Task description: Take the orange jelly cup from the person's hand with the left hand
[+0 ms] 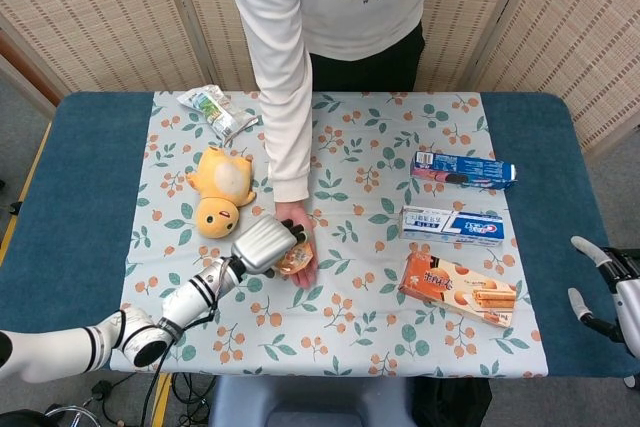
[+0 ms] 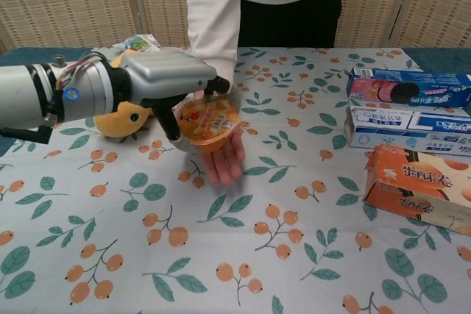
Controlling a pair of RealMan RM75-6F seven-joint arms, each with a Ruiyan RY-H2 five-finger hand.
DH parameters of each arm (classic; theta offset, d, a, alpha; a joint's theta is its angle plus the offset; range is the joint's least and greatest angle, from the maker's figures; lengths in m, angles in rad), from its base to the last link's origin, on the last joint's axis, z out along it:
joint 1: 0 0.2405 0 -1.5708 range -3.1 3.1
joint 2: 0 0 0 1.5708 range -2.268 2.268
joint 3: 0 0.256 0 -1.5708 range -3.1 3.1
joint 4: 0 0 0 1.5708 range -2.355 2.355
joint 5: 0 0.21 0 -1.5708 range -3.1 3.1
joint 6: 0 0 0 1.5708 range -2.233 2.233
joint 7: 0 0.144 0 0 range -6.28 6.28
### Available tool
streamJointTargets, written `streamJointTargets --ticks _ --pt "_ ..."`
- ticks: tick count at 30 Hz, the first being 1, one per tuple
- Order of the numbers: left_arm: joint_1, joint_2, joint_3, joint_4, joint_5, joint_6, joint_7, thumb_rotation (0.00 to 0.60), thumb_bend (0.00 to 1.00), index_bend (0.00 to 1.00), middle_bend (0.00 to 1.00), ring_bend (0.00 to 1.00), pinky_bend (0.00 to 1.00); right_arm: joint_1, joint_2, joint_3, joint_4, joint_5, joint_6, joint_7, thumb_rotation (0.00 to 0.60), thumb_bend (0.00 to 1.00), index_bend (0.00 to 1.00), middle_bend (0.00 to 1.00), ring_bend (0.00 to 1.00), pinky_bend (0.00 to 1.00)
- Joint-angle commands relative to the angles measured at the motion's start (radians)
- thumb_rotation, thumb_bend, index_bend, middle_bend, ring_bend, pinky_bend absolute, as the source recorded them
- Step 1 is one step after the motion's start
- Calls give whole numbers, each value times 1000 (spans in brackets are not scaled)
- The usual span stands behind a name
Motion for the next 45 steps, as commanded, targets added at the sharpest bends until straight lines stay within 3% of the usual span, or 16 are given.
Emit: streamJointTargets --ticks 1,11,17,25,28,31,34,37,45 --pt "34 57 20 -44 31 41 -26 600 210 411 366 455 664 2 0 0 -2 -2 -1 -2 600 383 170 268 214 411" --pt "135 224 103 -159 80 117 -35 600 210 399 365 441 664 14 -6 3 -5 -7 -16 -7 600 383 170 268 214 411" --pt "153 214 134 -131 53 77 -6 600 210 397 366 438 657 22 -7 4 -8 -8 -25 -12 600 383 170 268 214 411" --pt "156 168 155 -71 -4 9 46 600 210 370 353 429 569 21 -5 3 -12 -4 -27 -17 600 383 171 268 214 411" --pt "159 164 157 -66 -29 -6 62 600 209 326 289 337 513 21 -4 3 -14 -4 -26 -18 600 383 170 268 214 411" --pt "161 175 155 -84 -64 -16 90 600 208 157 131 135 373 21 -2 3 -15 -3 -26 -19 600 383 170 268 214 411" --pt "176 185 147 -107 -79 12 95 600 208 25 31 17 252 21 -2 3 -17 -3 -26 -20 600 384 170 268 214 411" --pt "195 210 140 -141 -89 41 84 600 207 0 0 0 182 20 -1 4 -16 -2 -25 -19 600 383 170 268 214 411" --pt "301 316 127 -256 -127 214 84 600 207 0 0 0 169 16 0 4 -11 2 -19 -13 600 384 170 268 214 411"
